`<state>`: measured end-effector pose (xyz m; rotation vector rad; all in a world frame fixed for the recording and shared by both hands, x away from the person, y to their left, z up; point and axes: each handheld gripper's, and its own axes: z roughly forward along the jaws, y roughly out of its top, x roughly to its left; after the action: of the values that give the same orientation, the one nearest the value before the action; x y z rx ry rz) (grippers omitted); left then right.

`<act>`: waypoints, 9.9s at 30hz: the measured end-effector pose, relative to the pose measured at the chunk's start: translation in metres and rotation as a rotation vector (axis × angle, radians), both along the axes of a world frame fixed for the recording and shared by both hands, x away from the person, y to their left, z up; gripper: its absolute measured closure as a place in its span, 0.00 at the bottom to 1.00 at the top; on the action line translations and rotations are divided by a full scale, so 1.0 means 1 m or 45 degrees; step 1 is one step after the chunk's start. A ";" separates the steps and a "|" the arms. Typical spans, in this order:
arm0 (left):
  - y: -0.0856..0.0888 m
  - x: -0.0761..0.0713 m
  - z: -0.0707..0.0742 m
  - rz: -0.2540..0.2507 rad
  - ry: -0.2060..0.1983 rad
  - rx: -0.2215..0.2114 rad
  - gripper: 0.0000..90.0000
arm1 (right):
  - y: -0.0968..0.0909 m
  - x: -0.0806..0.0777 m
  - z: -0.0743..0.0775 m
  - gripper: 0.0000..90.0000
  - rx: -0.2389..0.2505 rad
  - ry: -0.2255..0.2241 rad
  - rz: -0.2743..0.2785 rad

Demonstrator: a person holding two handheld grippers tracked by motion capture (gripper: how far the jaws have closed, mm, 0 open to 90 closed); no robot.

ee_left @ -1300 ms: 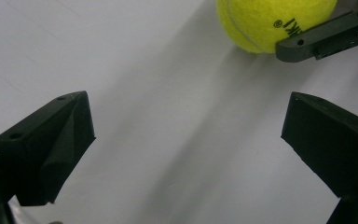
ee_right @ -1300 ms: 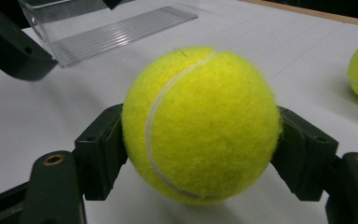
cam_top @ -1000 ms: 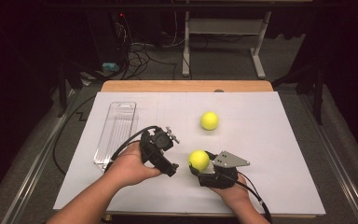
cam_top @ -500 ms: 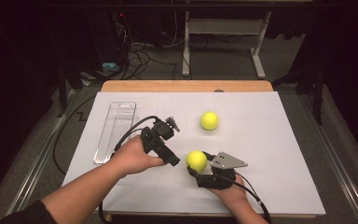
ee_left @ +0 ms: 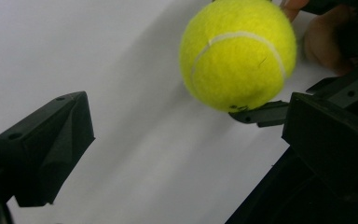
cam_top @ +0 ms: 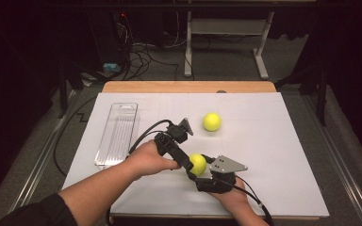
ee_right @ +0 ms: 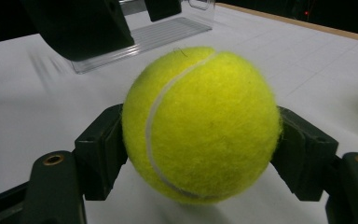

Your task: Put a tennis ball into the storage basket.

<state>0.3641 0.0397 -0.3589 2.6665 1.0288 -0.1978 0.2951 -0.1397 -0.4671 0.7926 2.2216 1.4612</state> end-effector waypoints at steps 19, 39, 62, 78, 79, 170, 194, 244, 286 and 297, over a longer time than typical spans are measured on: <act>-0.012 0.001 -0.013 -0.019 0.097 -0.070 0.02 | 0.008 -0.007 0.005 0.29 0.024 -0.037 0.059; -0.015 0.003 -0.024 0.008 0.185 -0.124 0.17 | 0.010 -0.010 0.007 0.29 0.044 -0.041 0.059; -0.017 0.000 -0.011 -0.003 0.145 -0.123 0.29 | 0.009 -0.009 0.008 0.22 0.045 -0.067 0.054; -0.010 0.004 -0.004 0.000 0.091 -0.060 0.30 | 0.008 -0.010 0.009 0.00 0.037 -0.062 0.026; -0.008 0.004 -0.003 0.004 0.078 -0.044 0.30 | 0.005 -0.010 0.010 0.00 0.041 -0.079 0.023; 0.179 0.095 0.018 0.528 0.036 0.307 0.29 | -0.127 -0.019 0.012 0.00 0.043 -0.062 -0.316; 0.163 0.089 0.020 0.470 -0.002 0.275 0.01 | -0.125 -0.019 0.012 0.00 0.046 -0.057 -0.306; 0.025 0.006 -0.005 0.004 -0.056 0.155 0.01 | -0.101 0.027 0.009 0.00 -0.002 -0.001 -0.409; 0.035 0.003 -0.009 0.004 -0.057 0.125 0.01 | -0.028 0.170 0.001 0.29 -0.166 0.226 -0.471; 0.035 0.006 -0.008 0.014 -0.060 0.116 0.01 | -0.025 0.131 0.029 0.29 -0.121 0.069 -0.376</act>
<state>0.3699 0.0749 -0.3665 2.7318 1.0625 -0.0876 0.4263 -0.1647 -0.4381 1.0863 2.0861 1.1985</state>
